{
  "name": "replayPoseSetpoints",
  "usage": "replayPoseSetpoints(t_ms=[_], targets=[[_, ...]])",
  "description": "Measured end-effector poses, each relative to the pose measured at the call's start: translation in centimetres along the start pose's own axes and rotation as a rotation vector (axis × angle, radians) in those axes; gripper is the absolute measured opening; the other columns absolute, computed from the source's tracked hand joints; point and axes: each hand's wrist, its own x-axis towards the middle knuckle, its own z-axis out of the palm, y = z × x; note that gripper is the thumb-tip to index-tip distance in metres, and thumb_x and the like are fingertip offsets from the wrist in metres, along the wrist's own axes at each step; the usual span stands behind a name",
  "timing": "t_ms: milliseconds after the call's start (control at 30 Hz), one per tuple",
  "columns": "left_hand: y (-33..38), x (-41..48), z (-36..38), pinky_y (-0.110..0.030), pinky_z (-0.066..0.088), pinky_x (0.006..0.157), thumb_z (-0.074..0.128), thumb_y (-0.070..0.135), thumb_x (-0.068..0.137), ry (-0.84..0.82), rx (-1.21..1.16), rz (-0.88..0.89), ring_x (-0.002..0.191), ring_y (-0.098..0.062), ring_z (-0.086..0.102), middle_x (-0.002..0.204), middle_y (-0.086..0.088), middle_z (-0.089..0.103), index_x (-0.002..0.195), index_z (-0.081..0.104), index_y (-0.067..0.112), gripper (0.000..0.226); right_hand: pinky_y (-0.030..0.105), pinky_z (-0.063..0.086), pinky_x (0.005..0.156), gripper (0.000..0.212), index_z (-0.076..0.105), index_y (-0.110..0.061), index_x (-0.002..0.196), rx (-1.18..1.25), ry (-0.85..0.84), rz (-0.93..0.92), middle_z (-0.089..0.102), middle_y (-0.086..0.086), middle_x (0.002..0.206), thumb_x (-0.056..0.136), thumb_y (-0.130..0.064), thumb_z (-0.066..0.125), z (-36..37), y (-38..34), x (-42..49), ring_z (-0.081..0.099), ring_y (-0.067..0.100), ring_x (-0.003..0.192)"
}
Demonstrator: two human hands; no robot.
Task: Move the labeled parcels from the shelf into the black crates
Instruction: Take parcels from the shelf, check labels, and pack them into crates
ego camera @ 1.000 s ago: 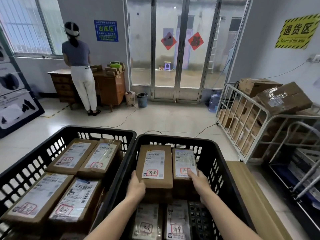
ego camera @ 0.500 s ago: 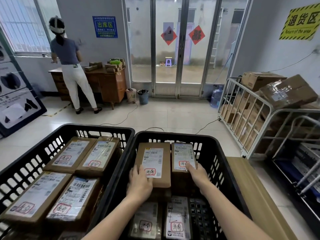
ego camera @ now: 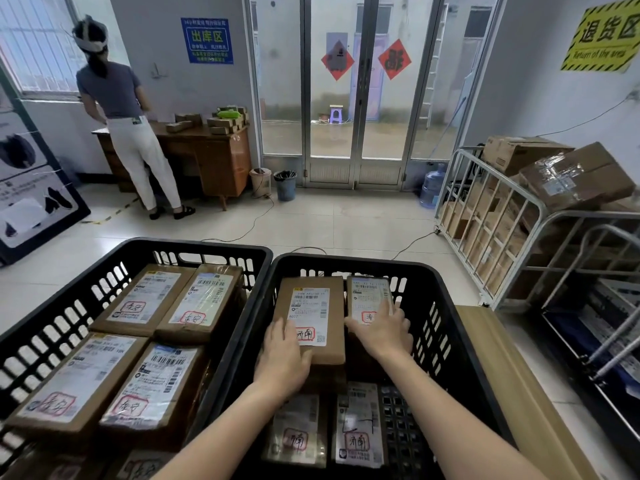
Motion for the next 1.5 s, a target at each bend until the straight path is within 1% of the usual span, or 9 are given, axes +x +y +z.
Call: replayPoseSetpoints(t_ms=[167, 367, 600, 733, 833, 1000, 1133, 1333, 1500], targets=[[-0.3, -0.3, 0.0, -0.04, 0.013, 0.119, 0.051, 0.035, 0.093, -0.027, 0.046, 0.013, 0.147, -0.023, 0.0, 0.158, -0.006, 0.008, 0.149, 0.008, 0.012, 0.074, 0.044, 0.04, 0.094, 0.097, 0.02, -0.017, 0.142, -0.07, 0.016, 0.029, 0.033, 0.017, 0.138, 0.07, -0.072, 0.054, 0.4, -0.7, -0.3, 0.036, 0.033, 0.124], [-0.5, -0.8, -0.2, -0.039, 0.012, 0.12, 0.049, 0.037, 0.093, -0.054, 0.101, 0.051, 0.146, -0.025, 0.003, 0.157, -0.009, 0.009, 0.149, 0.008, 0.009, 0.075, 0.042, 0.043, 0.088, 0.088, 0.032, -0.012, 0.133, -0.025, -0.001, 0.097, 0.04, 0.018, 0.127, 0.065, -0.058, 0.065, -1.7, 0.6, -0.6, 0.042, 0.035, 0.114], [0.5, -1.2, 0.2, -0.041, 0.016, 0.118, 0.049, 0.038, 0.093, -0.076, 0.109, 0.08, 0.146, -0.023, 0.003, 0.158, -0.008, 0.008, 0.149, 0.009, 0.009, 0.074, 0.042, 0.043, 0.087, 0.086, 0.031, -0.01, 0.129, -0.058, 0.232, 0.065, 0.04, 0.019, 0.124, 0.064, -0.052, 0.069, -3.0, 3.4, -3.4, 0.041, 0.035, 0.11], [1.1, -1.5, 0.4, -0.043, 0.019, 0.117, 0.048, 0.039, 0.093, -0.095, 0.107, 0.099, 0.147, -0.022, 0.002, 0.158, -0.007, 0.007, 0.149, 0.009, 0.009, 0.075, 0.043, 0.041, 0.093, 0.09, 0.027, -0.01, 0.134, -0.085, 0.283, 0.05, 0.035, 0.02, 0.13, 0.067, -0.053, 0.069, -1.8, 3.4, -5.0, 0.037, 0.034, 0.116], [1.0, -1.5, 0.1, -0.043, 0.022, 0.117, 0.049, 0.039, 0.092, -0.077, 0.117, 0.113, 0.146, -0.022, 0.006, 0.156, -0.007, 0.013, 0.148, 0.013, 0.01, 0.073, 0.044, 0.041, 0.096, 0.09, 0.026, -0.009, 0.135, -0.077, 0.303, 0.063, 0.033, 0.02, 0.133, 0.069, -0.054, 0.068, -1.5, 3.0, -5.2, 0.036, 0.034, 0.118], [0.7, -1.4, -0.1, -0.041, 0.019, 0.118, 0.05, 0.04, 0.092, -0.058, 0.123, 0.103, 0.146, -0.023, 0.006, 0.156, -0.007, 0.013, 0.148, 0.012, 0.01, 0.074, 0.045, 0.042, 0.096, 0.09, 0.025, -0.009, 0.136, -0.049, 0.279, 0.07, 0.032, 0.02, 0.135, 0.071, -0.054, 0.067, -2.0, 3.0, -5.3, 0.034, 0.035, 0.12], [0.9, -1.6, -0.1, -0.04, 0.019, 0.118, 0.05, 0.039, 0.092, -0.058, 0.124, 0.126, 0.146, -0.023, 0.006, 0.156, -0.008, 0.013, 0.148, 0.013, 0.009, 0.074, 0.042, 0.043, 0.092, 0.09, 0.026, -0.011, 0.136, -0.016, 0.273, 0.06, 0.035, 0.019, 0.131, 0.068, -0.052, 0.069, -3.1, 3.8, -6.1, 0.036, 0.034, 0.116], [2.2, -3.1, 0.3, -0.035, 0.016, 0.118, 0.051, 0.036, 0.092, 0.014, 0.106, 0.286, 0.145, -0.023, 0.012, 0.155, -0.008, 0.02, 0.147, 0.017, 0.01, 0.07, 0.038, 0.045, 0.088, 0.088, 0.027, -0.013, 0.135, -0.025, 0.214, 0.025, 0.037, 0.016, 0.127, 0.068, -0.054, 0.066, -4.0, 4.6, -8.8, 0.037, 0.031, 0.112], [2.6, -4.4, -0.3, -0.035, 0.015, 0.118, 0.058, 0.038, 0.088, -0.007, 0.105, 0.374, 0.146, -0.021, 0.01, 0.156, -0.006, 0.017, 0.149, 0.012, 0.012, 0.08, 0.036, 0.044, 0.09, 0.091, 0.025, -0.015, 0.138, -0.023, 0.173, -0.034, 0.035, 0.013, 0.128, 0.068, -0.055, 0.065, -4.8, 5.0, -11.4, 0.035, 0.028, 0.114]])
